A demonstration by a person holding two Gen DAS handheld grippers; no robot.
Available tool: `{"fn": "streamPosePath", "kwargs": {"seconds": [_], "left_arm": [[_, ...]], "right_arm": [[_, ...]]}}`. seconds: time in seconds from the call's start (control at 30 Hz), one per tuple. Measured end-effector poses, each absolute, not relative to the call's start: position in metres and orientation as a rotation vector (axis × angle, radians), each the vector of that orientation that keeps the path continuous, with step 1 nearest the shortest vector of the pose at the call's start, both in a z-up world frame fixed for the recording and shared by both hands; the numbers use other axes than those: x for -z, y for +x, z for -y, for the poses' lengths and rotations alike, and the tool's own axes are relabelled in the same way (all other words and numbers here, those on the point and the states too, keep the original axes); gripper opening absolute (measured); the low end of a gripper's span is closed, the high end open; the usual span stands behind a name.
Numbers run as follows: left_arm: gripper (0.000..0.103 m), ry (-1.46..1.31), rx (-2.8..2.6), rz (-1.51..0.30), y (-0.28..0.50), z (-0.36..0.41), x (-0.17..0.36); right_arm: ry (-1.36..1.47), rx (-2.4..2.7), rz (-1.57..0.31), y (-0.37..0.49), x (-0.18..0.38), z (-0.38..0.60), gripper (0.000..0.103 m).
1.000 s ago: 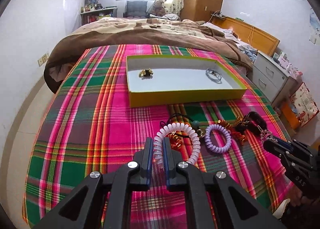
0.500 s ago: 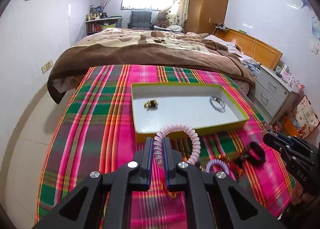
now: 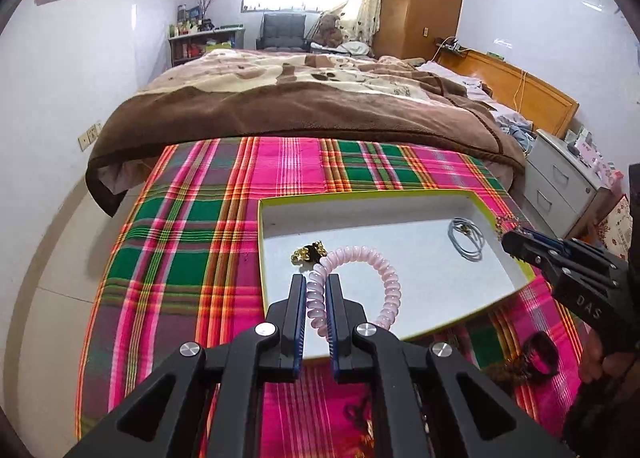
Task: Organize jewelry
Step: 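Carry both items into the tray and open both tools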
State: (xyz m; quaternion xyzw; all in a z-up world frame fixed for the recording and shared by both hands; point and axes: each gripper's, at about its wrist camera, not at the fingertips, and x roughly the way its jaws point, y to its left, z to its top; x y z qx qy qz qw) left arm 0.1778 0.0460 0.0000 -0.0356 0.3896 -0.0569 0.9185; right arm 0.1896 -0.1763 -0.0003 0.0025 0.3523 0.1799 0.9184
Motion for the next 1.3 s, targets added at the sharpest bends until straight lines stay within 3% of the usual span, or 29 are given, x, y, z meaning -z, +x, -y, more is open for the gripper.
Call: {"fn": "streamPosePath", "kwargs": {"seconds": [0.57, 1.3], "left_arm": [[0.009, -0.086, 0.105, -0.890, 0.229, -0.046, 0.044], [0.009, -0.081, 0.107, -0.913, 0.237, -0.046, 0.051]], "right_arm": [[-0.040, -0.370, -0.862, 0.260, 0.039, 0.151, 0.016], [-0.052, -0.366, -0.957, 0.276, 0.054, 0.144, 0.016]]}}
